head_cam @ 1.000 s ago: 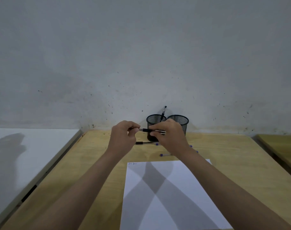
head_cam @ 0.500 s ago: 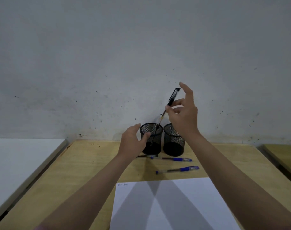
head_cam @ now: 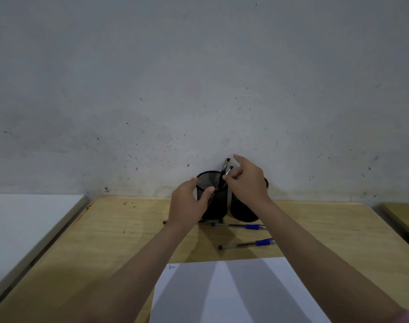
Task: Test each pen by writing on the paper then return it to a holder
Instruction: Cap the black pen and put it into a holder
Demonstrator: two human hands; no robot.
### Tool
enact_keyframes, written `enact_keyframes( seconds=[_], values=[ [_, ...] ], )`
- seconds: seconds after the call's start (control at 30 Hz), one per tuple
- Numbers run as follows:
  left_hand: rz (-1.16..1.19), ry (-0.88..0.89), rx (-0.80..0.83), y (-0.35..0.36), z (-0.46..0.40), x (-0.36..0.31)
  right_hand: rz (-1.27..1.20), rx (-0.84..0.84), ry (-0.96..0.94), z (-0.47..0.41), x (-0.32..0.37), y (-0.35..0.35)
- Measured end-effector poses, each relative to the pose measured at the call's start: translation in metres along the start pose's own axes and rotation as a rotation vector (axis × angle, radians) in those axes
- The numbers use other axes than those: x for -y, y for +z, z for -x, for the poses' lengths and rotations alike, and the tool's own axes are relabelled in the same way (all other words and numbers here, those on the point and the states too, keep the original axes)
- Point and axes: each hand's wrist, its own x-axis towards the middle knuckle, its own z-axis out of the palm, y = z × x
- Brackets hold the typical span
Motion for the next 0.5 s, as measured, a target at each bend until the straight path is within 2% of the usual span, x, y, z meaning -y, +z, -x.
enact_keyframes(
  seconds=[0.13, 0.3, 0.4, 0.5],
  values=[
    [-0.050, 0.039, 0.028, -0.003, 0.000, -0.001, 0.117, -0.070, -0.049, 0.006, 0.001, -0.004],
    [-0.090, 0.035, 0.109, -0.015, 0.011, 0.004, 0.099, -0.163, -0.188, 0.023, 0.017, -0.007],
    [-0.146, 0.041, 0.126, -0.031, 0.024, 0.018, 0.088, -0.129, -0.288, 0.037, 0.028, 0.000],
    [-0.229, 0.040, 0.157, -0.055, 0.042, 0.037, 0.089, -0.021, -0.337, 0.055, 0.036, 0.016]
  ],
)
